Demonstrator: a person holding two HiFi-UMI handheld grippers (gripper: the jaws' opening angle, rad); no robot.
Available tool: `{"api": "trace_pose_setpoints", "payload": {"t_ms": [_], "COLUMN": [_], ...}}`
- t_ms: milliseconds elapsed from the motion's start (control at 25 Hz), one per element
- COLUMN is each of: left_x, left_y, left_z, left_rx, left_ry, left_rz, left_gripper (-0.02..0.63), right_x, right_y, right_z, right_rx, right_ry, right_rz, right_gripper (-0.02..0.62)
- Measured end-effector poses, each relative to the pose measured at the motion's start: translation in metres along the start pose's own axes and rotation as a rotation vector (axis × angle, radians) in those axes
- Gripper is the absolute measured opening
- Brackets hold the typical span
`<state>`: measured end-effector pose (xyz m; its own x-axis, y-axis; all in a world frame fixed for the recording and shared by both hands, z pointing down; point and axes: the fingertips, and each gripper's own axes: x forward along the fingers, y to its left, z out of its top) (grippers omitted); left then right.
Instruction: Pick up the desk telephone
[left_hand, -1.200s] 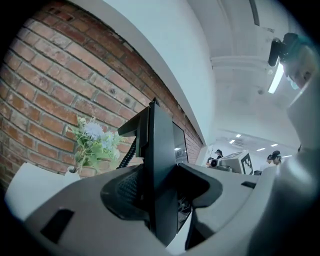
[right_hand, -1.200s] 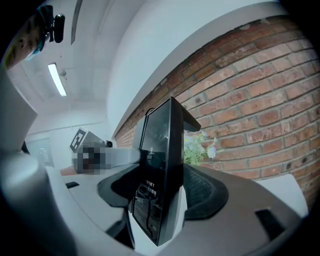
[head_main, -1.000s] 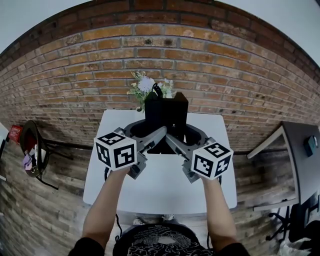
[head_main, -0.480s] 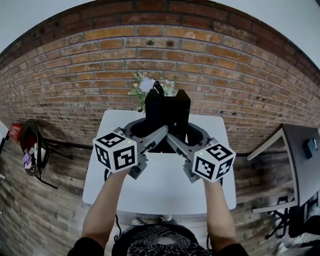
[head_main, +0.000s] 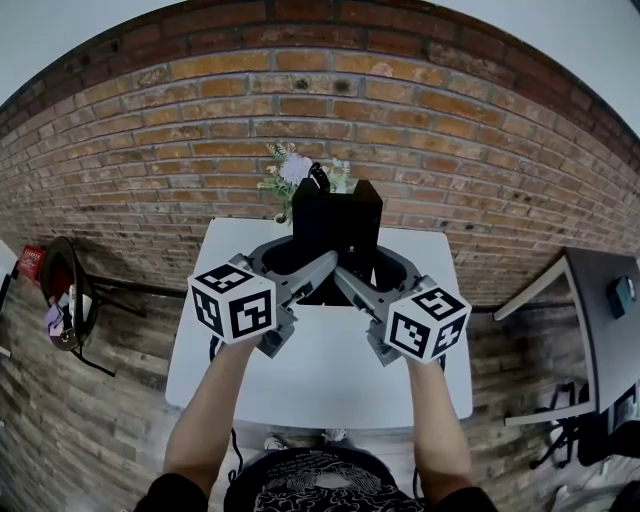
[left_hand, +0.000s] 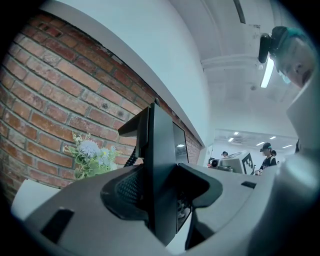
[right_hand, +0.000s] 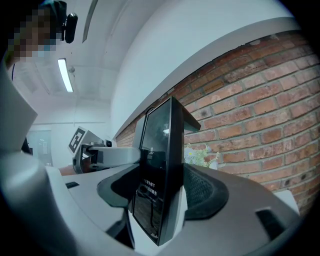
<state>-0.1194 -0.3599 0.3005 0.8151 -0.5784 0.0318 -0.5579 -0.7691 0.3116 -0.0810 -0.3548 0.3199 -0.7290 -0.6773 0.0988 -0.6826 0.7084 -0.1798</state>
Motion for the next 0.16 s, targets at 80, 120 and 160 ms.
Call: {"api": "trace_pose_setpoints", "payload": {"t_ms": [80,120,160], "left_x": [0.0001,0.0002,0.0003], "left_y": [-0.0001,-0.0001,-0.0001], "left_z": [0.0005,0.0007,0.001], "left_rx": [0.0,-0.001,-0.001], "left_ry": [0.0,0.0,0.0], "left_rz": [-0.001,-0.001,-0.001], "left_gripper": [0.212,0.212,0.212], "right_x": [0.0001,0.0001,0.0001], "right_y": [0.0001,0.0,0.0], "right_z": [0.0005,0.0007,0.001], "right_rx": [0.0,0.0,0.0], "right_ry": [0.0,0.0,0.0], "right_rz": [0.0,-0.001,-0.001], "right_gripper": [0.265,0.265,0.265]}}
